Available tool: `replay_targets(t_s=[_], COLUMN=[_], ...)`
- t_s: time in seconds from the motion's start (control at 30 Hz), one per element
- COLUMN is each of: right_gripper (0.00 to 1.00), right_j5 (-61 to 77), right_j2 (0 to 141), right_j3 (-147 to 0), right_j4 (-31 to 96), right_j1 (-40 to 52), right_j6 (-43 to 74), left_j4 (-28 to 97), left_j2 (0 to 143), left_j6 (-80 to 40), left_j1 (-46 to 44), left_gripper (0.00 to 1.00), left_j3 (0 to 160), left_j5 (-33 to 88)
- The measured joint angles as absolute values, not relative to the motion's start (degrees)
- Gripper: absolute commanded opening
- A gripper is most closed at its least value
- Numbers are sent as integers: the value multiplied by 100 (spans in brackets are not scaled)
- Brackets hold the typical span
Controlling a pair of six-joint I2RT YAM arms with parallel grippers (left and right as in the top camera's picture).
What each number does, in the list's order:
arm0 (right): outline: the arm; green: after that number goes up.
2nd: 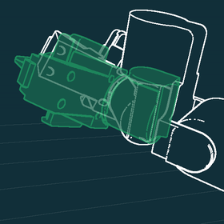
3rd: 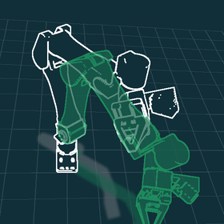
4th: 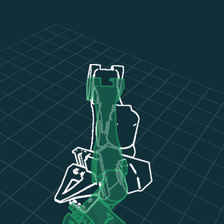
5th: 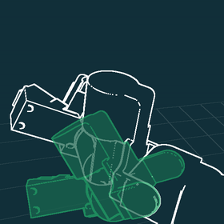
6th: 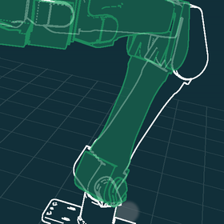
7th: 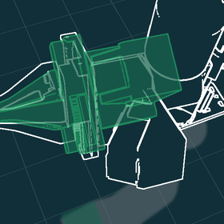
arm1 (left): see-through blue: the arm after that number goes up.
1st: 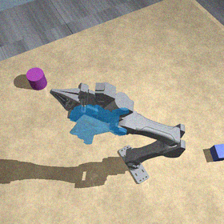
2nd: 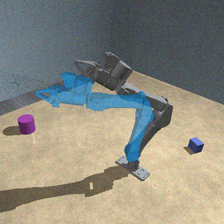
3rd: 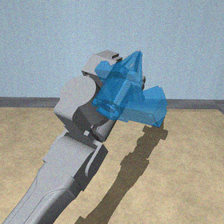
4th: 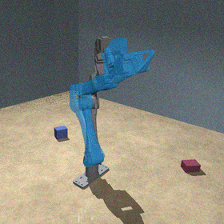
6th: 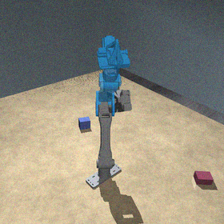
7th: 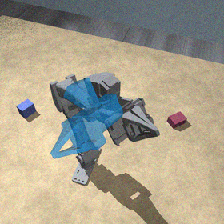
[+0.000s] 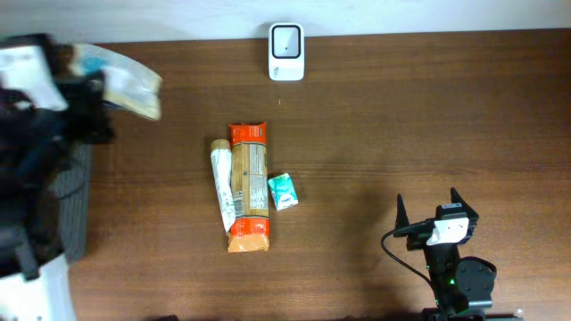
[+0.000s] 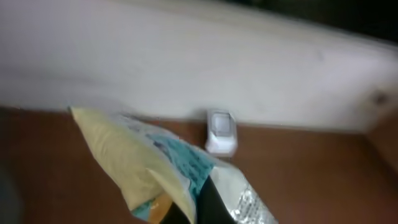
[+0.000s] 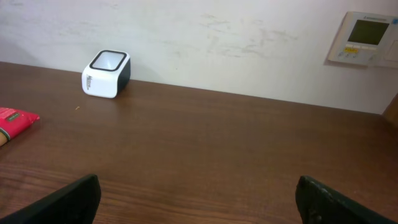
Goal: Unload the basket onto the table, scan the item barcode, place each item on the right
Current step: 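Carry the printed bag out and drop it right of the tissue pack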
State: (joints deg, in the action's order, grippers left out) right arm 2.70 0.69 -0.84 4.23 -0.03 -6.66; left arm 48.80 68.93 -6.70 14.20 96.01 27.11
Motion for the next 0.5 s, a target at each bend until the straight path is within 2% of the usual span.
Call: replay_targets(t_s=[0.23,0.5], right_gripper=[99,98], right_j5=[272,270], right_j2=[69,69], right_j3=[-84,-84], right_j4=[423,421], right_j1=[-3,-3], right_j6=[-663,-666], left_j4=[5411,4930], left_j2=[7883,9205], left_j6=[-541,-539], left_j1=[-156,-1850], left_gripper=[0,0], left_j3=[9598,9594], left_j5=[2598,2606])
